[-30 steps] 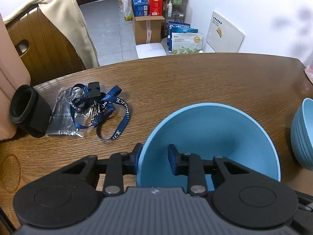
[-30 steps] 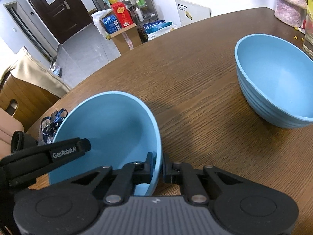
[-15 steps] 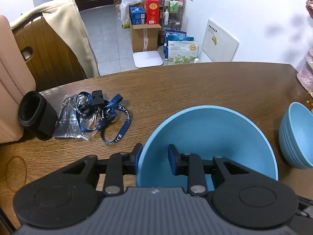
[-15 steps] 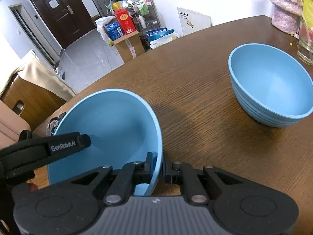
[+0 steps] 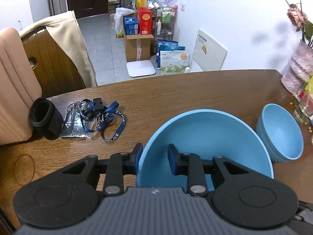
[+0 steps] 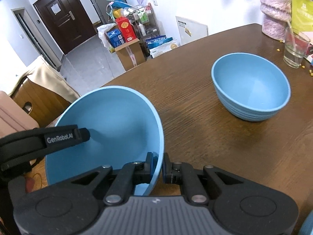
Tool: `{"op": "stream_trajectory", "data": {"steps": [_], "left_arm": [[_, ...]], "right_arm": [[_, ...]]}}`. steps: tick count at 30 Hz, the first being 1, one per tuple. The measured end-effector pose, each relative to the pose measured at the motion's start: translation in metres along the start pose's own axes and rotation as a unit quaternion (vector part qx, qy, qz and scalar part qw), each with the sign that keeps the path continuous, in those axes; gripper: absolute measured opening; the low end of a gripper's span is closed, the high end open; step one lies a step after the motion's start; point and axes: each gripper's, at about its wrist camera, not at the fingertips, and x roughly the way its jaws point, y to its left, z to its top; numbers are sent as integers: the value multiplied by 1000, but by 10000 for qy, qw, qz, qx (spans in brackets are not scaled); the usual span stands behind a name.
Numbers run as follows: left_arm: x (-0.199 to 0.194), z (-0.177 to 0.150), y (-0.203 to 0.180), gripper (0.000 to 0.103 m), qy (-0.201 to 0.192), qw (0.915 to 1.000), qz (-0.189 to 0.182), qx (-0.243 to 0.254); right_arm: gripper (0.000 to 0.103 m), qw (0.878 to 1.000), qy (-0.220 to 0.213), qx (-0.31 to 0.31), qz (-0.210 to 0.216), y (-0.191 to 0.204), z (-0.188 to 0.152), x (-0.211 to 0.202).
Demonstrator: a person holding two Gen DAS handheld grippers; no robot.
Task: Organize plates and bowls
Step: 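Lift and carry the gripped light-blue bowl with both grippers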
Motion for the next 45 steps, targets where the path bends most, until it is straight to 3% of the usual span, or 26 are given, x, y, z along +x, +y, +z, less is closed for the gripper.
{"op": "stream_trajectory", "data": {"steps": [28, 45], "left_arm": [[-103, -49, -44, 28, -275, 9991, -311, 118], [-145, -84, -78, 28, -256, 9987, -420, 103]], "right_arm": [[9, 9993, -366, 35, -108, -37, -46, -110], [9, 9990, -410, -8, -197, -69, -72, -162]]}}
